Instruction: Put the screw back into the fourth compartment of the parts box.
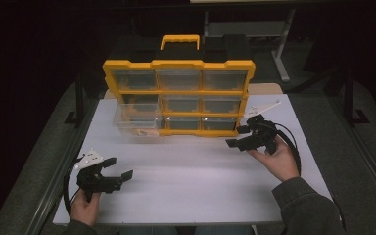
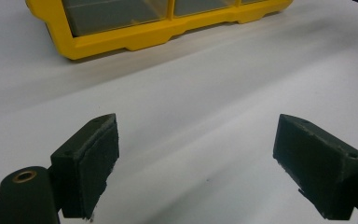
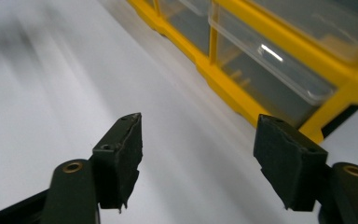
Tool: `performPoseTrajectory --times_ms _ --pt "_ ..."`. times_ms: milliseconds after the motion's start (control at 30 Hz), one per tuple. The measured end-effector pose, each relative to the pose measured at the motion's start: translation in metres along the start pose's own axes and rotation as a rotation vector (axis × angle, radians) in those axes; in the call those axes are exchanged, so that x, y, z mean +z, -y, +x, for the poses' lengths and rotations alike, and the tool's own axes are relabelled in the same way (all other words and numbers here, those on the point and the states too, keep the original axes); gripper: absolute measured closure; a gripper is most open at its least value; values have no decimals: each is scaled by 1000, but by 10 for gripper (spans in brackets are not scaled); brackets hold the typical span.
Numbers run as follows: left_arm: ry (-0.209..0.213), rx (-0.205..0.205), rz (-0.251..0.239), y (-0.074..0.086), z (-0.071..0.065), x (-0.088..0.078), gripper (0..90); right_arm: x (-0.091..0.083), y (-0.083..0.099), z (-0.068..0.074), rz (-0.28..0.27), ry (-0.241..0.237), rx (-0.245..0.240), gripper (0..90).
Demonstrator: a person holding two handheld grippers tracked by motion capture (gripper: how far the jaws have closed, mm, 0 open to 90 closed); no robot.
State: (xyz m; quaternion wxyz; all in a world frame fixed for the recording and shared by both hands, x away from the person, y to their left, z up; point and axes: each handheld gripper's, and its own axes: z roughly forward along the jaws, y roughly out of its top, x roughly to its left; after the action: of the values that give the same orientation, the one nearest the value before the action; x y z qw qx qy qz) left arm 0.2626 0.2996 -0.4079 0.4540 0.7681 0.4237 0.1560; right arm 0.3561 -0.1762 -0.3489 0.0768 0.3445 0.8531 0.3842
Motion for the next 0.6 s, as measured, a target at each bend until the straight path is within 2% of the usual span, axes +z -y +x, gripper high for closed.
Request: performPoseTrajectory --times_ms 367,600 --pt "4 1 -2 0 0 0 138 3 27 -5 12 21 44 274" --pt "3 6 3 0 -1 0 137 4 41 -6 24 35 40 263"
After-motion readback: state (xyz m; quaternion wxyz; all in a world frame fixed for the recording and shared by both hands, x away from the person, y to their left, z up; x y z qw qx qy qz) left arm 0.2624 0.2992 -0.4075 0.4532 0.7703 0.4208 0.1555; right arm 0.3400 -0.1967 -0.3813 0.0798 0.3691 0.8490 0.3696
